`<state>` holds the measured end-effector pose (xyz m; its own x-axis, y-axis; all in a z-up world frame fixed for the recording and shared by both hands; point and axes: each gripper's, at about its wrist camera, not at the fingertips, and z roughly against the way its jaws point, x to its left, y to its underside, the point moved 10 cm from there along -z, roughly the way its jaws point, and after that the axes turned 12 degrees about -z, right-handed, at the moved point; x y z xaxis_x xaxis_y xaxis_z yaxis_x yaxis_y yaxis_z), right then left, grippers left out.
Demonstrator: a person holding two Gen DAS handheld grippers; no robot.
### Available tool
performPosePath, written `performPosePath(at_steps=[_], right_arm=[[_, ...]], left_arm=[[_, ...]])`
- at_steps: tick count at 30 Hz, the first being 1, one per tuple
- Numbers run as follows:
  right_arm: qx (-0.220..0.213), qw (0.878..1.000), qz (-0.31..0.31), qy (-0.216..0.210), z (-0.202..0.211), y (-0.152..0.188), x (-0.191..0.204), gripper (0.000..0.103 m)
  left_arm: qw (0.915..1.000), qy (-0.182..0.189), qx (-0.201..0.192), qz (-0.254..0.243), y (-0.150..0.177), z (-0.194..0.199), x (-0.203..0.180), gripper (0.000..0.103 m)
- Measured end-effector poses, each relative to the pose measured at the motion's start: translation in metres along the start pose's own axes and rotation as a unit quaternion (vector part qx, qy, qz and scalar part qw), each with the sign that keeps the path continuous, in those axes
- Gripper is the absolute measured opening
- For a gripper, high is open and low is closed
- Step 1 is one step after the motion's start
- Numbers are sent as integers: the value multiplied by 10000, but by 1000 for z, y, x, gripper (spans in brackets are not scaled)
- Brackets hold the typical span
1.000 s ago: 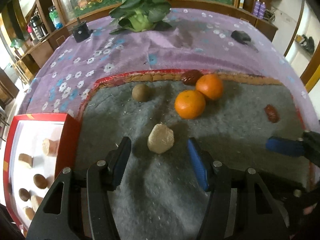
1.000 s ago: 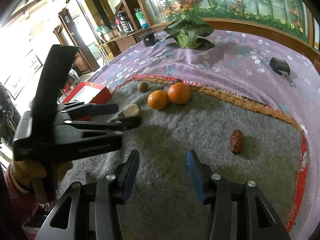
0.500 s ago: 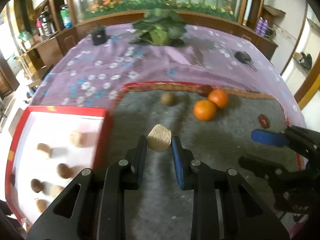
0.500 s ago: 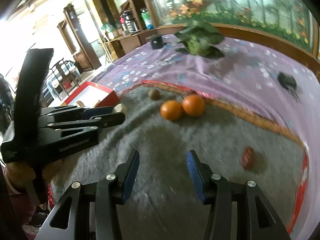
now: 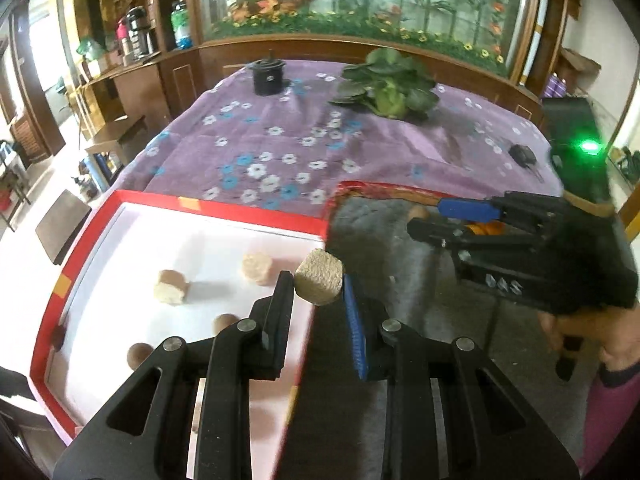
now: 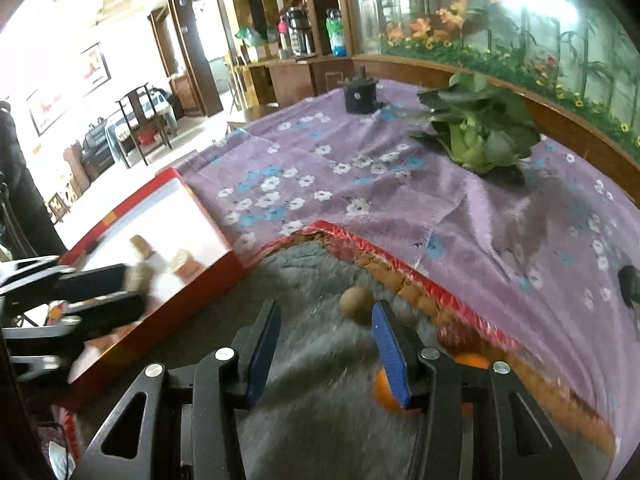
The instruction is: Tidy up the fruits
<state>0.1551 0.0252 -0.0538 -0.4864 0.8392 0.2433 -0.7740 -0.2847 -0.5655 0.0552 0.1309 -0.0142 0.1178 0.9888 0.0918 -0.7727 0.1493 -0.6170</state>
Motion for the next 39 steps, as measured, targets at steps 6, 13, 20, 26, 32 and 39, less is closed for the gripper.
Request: performPosePath(at_steps=[6, 13, 20, 26, 32, 39], right_arm=[[224, 9996, -25, 178, -22, -1, -11, 23], [-6, 9999, -13, 114, 8, 5, 2, 23], [-141, 9996, 69, -229, 33, 19, 44, 23], [-108, 9988, 190, -445, 35, 31, 80, 23], [-61, 9980, 385, -502, 33, 36, 108, 23], [5, 9968, 572, -556, 25, 35, 133, 23]], left_arm=[[9997, -66, 97, 202, 10, -5, 20, 25], [9990, -170, 59, 407, 14, 0, 39, 25], [9972, -384, 50, 635, 30, 16, 70, 25], [9962, -465, 69, 730, 46, 25, 82, 25], [9951, -541, 99, 822, 59, 30, 95, 25], [9941, -627, 77, 885, 63, 32, 107, 25]])
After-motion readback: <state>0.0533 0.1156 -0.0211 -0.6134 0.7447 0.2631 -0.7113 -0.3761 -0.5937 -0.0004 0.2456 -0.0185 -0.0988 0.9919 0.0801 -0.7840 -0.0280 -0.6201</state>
